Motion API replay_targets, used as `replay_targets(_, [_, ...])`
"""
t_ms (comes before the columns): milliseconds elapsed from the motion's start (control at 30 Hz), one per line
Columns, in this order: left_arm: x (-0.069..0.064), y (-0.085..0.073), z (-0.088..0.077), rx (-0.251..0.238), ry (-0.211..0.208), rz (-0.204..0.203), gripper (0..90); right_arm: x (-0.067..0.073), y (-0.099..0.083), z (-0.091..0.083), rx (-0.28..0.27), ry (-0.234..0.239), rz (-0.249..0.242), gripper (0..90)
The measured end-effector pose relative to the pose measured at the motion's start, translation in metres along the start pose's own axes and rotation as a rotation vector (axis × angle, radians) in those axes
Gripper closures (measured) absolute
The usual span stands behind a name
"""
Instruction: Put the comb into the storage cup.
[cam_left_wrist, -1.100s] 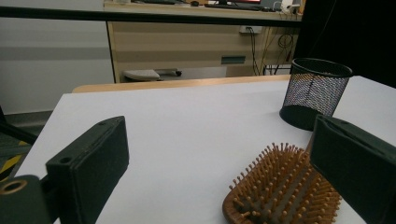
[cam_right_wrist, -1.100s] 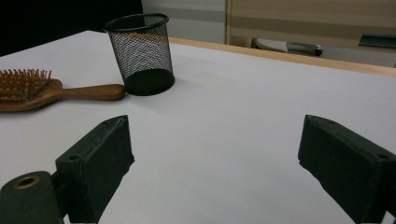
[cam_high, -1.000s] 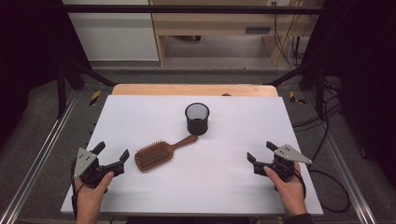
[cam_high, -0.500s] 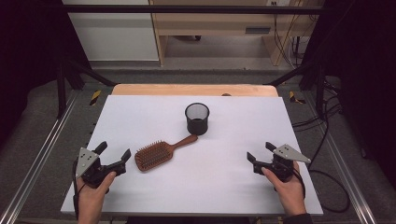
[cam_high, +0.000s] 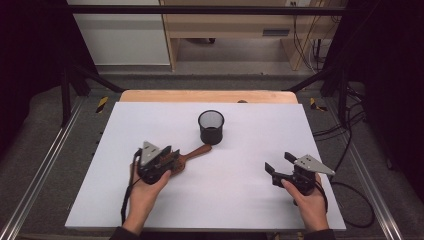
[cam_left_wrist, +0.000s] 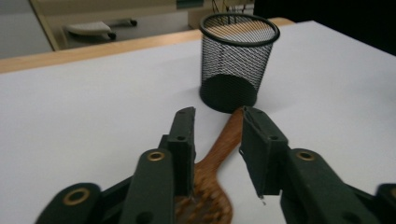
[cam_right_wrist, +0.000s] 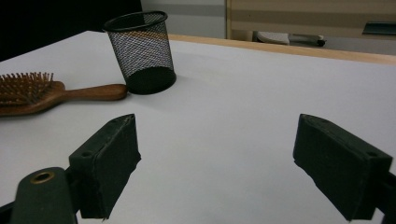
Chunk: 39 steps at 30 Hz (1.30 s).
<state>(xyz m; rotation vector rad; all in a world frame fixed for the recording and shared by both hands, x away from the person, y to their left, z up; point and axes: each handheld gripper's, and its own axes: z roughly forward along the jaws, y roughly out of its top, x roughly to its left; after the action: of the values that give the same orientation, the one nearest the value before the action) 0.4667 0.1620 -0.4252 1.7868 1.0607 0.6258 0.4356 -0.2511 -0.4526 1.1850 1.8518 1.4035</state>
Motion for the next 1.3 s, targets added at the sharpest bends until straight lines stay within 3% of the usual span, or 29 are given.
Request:
replay_targets(133, [-0.01,0.008,0.027,0.04,0.023,-0.011,76.7,0.0,0.001,-0.001,-0.009,0.013,0.005,14.3])
replay_targets(233, [-0.013,0.011,0.039,0.054,0.033,-0.049,86.5,-0.002,0.002,-0.004,-0.028,0.022,0.014,14.6])
replay_targets(300, [-0.016,0.012,0.046,0.06,0.056,-0.051,89.4,-0.003,0.003,-0.005,-0.036,0.025,0.02,14.7])
replay_targets(567, [-0.024,0.011,0.074,0.128,0.122,-0.049,90.0,-0.002,0.005,-0.005,-0.043,0.045,0.018,14.9])
replay_targets(767, [-0.026,0.009,0.086,0.174,0.136,-0.074,90.0,-0.003,0.005,-0.005,-0.046,0.047,0.023,15.0])
replay_targets(1067, [-0.027,0.004,0.102,0.257,0.166,-0.08,90.0,-0.003,0.005,-0.005,-0.046,0.052,0.025,15.2])
replay_targets(1133, [-0.027,0.004,0.104,0.273,0.181,-0.058,90.0,-0.003,0.005,-0.005,-0.049,0.054,0.026,15.2])
replay_targets(1300, [-0.026,0.002,0.106,0.292,0.175,-0.07,90.0,-0.003,0.005,-0.006,-0.051,0.056,0.026,15.4])
